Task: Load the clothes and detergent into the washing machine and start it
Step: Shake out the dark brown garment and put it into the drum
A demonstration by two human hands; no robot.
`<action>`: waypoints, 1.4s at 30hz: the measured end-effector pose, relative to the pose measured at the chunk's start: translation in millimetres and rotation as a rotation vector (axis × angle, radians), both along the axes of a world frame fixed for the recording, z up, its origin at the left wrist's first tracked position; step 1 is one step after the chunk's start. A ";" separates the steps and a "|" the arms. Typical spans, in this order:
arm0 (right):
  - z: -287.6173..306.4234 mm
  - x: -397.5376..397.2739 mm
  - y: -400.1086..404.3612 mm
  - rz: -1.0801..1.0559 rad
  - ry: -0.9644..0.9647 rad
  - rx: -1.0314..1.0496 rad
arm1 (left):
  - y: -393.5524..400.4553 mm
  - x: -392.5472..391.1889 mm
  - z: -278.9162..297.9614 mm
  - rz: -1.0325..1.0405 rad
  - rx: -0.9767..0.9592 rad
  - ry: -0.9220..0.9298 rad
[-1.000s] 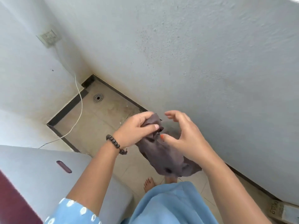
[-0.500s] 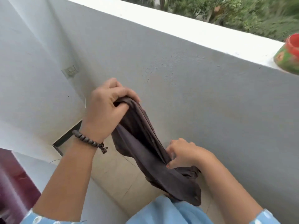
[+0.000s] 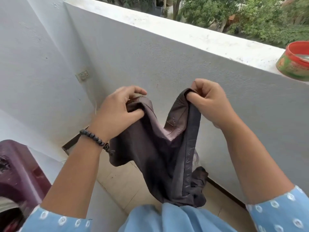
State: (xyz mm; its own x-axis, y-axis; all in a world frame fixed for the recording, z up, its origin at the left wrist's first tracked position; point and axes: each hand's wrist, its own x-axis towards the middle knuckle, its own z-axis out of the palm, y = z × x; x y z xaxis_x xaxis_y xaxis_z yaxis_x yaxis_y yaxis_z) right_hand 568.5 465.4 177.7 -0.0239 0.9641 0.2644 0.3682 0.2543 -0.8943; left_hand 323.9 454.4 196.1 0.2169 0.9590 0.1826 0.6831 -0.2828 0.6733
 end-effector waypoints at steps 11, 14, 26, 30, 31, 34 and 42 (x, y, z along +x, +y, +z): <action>15.2 20.9 -17.2 0.181 -0.257 0.149 | -9.1 82.2 -1.8 -0.137 0.001 -0.125; -1.5 39.0 -17.1 0.102 -0.401 0.135 | -9.4 93.3 9.7 -0.083 0.073 -0.123; -115.2 109.7 1.3 0.099 -0.256 -0.460 | -0.5 88.2 69.9 0.344 0.401 -0.754; -106.7 128.1 3.6 0.047 0.368 -0.430 | -1.9 73.1 67.1 0.474 0.335 -0.860; -96.1 129.5 5.0 0.032 0.552 -0.406 | -2.8 71.8 64.0 0.494 0.298 -0.865; -62.1 130.8 18.9 0.075 0.957 -0.319 | -5.8 79.2 51.5 0.523 0.139 -0.863; 5.1 103.7 14.4 0.394 0.830 -0.215 | -9.2 86.4 44.5 0.638 0.035 -0.981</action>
